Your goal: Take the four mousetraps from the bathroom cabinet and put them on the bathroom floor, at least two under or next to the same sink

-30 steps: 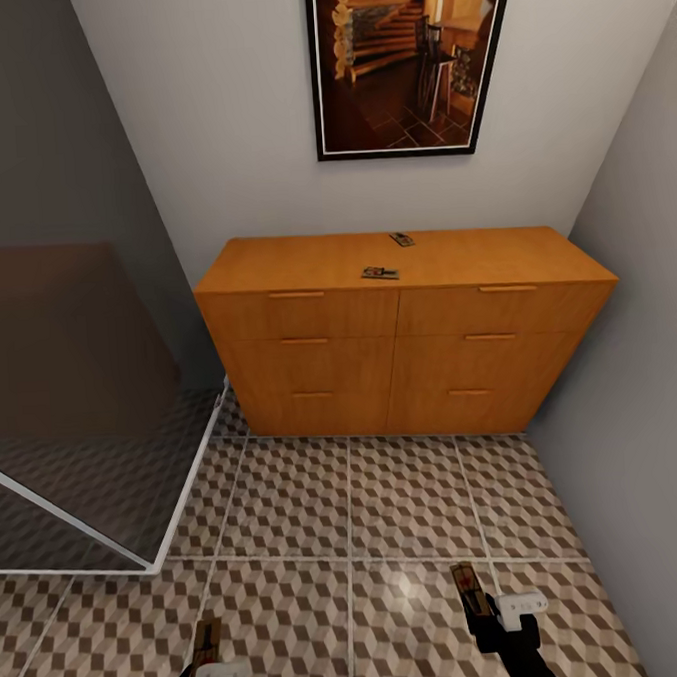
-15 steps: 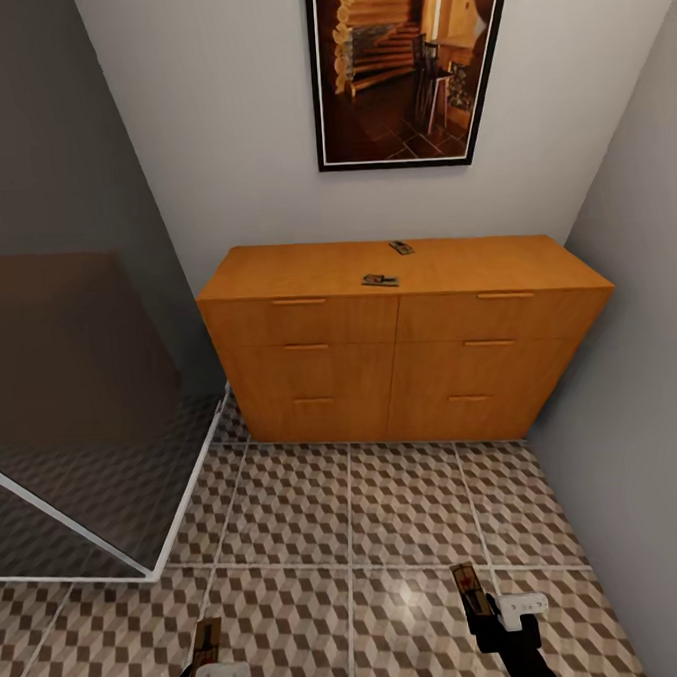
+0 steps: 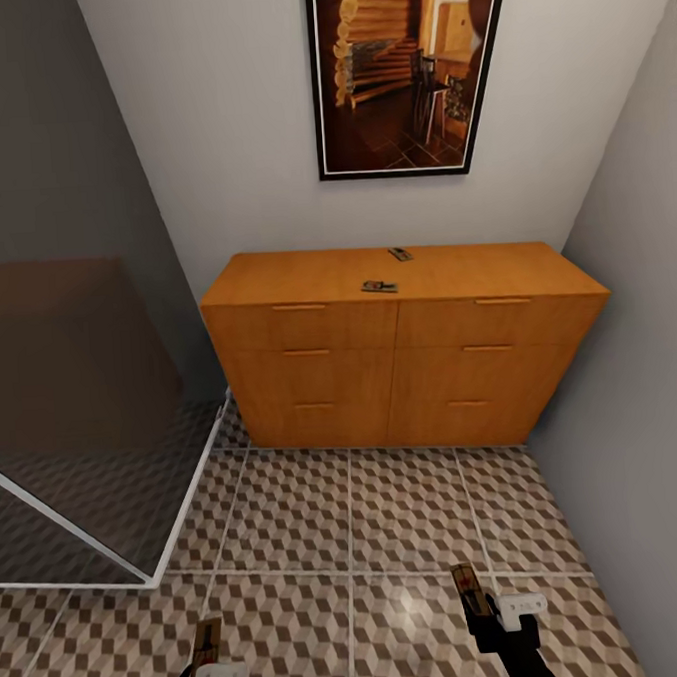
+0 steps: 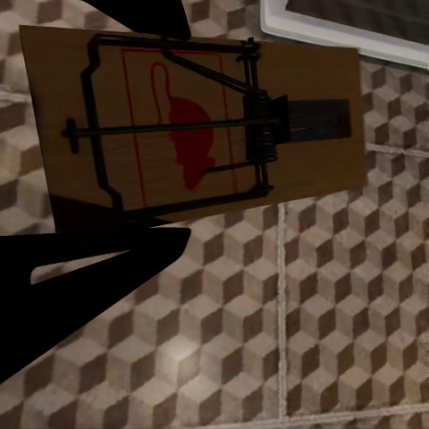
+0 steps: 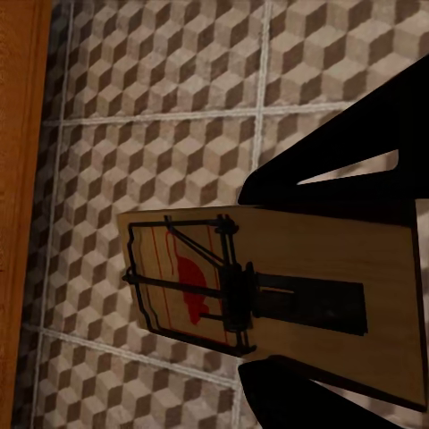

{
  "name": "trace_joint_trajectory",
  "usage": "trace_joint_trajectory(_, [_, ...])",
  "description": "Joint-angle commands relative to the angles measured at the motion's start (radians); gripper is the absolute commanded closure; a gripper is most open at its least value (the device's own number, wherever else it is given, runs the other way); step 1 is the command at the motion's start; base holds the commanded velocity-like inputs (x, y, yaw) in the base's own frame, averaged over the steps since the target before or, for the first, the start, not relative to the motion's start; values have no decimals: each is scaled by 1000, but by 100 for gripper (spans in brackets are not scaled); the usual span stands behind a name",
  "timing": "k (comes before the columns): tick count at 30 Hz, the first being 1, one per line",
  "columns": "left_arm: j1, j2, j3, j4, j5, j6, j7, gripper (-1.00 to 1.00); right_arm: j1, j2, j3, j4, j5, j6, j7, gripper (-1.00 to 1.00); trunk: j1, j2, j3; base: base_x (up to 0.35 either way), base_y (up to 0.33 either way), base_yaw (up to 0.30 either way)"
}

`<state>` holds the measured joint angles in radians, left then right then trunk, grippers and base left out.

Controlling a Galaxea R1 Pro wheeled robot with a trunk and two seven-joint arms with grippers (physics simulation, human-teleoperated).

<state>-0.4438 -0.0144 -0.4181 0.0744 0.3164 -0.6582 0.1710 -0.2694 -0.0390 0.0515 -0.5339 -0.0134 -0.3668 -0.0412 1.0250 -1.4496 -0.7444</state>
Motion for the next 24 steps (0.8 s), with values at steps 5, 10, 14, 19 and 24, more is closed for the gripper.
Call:
trace_joint_trajectory(5, [-1, -2, -8, 4, 0, -4, 9, 100, -1, 0, 6, 1, -2, -3, -3, 100, 0, 0, 5, 0, 0, 0])
trace_joint_trajectory(10, [-1, -5, -8, 4, 0, -3, 9, 100, -1, 0, 6, 1, -2, -3, -3, 100, 0, 0, 11, 0, 0, 0])
trace_joint_trajectory(14, [-2, -6, -8, 4, 0, -3, 9, 100, -1, 1, 6, 1, -2, -3, -3, 100, 0, 0, 16, 0, 0, 0])
trace_joint_trajectory(19, [-2, -6, -8, 4, 0, -3, 9, 100, -1, -2, 5, 0, -2, -3, -3, 100, 0, 0, 23, 0, 0, 0])
trace_joint_trajectory(24, [-1, -9, -8, 4, 0, -3, 9, 100, -1, -2, 5, 0, -2, -3, -3, 100, 0, 0, 29, 0, 0, 0])
